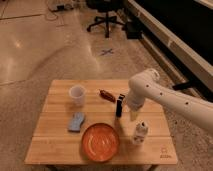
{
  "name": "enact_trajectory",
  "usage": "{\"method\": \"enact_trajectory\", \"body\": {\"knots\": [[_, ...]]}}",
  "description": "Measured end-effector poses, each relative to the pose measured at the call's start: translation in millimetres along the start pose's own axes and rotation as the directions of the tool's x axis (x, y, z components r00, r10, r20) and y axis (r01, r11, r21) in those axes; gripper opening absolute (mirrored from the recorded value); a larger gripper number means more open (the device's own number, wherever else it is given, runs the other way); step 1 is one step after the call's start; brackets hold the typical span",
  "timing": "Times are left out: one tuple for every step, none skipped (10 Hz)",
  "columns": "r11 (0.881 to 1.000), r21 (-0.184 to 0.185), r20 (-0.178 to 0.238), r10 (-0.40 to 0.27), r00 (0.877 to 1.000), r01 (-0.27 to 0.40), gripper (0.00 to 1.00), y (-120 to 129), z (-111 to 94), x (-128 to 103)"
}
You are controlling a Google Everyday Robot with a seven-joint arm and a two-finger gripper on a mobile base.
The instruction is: Knock the eraser over
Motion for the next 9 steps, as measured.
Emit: {"method": "enact_trajectory", "body": {"knots": [[1.000,0.009,0.003,-0.015,1.000,0.015,0.65,-8,0,-5],[0.999,0.018,0.005,-0.030,1.000,0.030,0.65,-16,0,-11],[0.998,0.029,0.009,-0.053,0.999,0.053,0.65,-27,0,-20],[0.997,0.038,0.013,-0.075,0.997,0.074,0.65,-34,0,-29],[0.995,0.044,0.016,-0.091,0.996,0.090,0.65,-40,0,-36],[0.993,0.050,0.022,-0.104,0.994,0.103,0.65,-44,1,-43],[0.993,0.052,0.024,-0.106,0.994,0.105,0.65,-45,0,-44],[0.993,0.052,0.024,-0.104,0.994,0.102,0.65,-44,0,-43],[0.993,0.052,0.024,-0.104,0.994,0.102,0.65,-44,0,-43]]}}
